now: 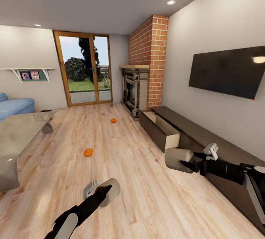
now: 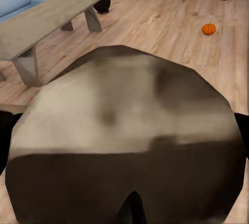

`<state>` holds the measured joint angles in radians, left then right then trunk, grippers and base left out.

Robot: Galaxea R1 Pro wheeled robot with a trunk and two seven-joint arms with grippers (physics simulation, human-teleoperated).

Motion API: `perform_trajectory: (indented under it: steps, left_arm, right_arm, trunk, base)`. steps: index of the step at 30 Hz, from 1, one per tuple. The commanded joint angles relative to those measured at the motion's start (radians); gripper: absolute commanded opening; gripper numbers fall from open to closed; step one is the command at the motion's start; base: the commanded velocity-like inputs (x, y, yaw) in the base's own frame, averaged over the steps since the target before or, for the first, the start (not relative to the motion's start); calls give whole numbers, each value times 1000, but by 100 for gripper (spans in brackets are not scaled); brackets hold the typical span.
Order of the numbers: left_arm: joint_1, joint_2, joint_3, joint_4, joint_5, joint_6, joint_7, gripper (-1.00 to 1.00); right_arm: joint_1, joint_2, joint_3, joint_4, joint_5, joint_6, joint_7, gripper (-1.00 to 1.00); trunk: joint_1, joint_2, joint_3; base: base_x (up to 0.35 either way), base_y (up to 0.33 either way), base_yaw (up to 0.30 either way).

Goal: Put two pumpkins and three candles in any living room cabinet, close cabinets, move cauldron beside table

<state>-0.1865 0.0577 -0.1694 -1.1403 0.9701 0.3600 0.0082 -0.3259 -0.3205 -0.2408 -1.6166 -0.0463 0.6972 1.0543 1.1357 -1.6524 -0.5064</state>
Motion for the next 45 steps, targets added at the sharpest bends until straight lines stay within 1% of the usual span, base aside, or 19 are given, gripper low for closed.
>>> perform_trajectory:
  steps: [1, 7, 15, 28, 33, 45]
  left_arm:
    - [-1, 1, -1, -1, 9, 2, 0, -100]
    - [-1, 1, -3, -1, 8, 1, 4, -100]
    - [-1, 1, 0, -1, 10, 5, 13, -100]
    - [-1, 1, 2, -1, 13, 5, 11, -100]
    - [-1, 2, 4, -1, 16, 2, 4, -100]
    - [-1, 1, 4, -1, 13, 1, 2, -100]
  right_arm:
    - [-1, 0, 0, 0, -7, 9, 2, -100]
    - [-1, 0, 0, 0, -7, 9, 4, -100]
    - [-1, 0, 0, 0, -8, -18, 7, -100]
    - [0, 0, 0, 0, -7, -23, 4, -100]
    - [-1, 0, 2, 0, -7, -24, 0, -100]
    - [-1, 0, 1, 0, -7, -25, -1, -100]
  trunk:
    - [0, -1, -1]
    - [0, -1, -1]
    - [-30, 55, 24]
    - [-80, 146, 65]
    - [-80, 146, 65]
    - [-80, 146, 65]
  base:
    - [330, -83, 0]
    - [342, -33, 0]
    - [336, -149, 0]
    - [331, -191, 0]
    - [336, -75, 0]
    - [338, 81, 0]
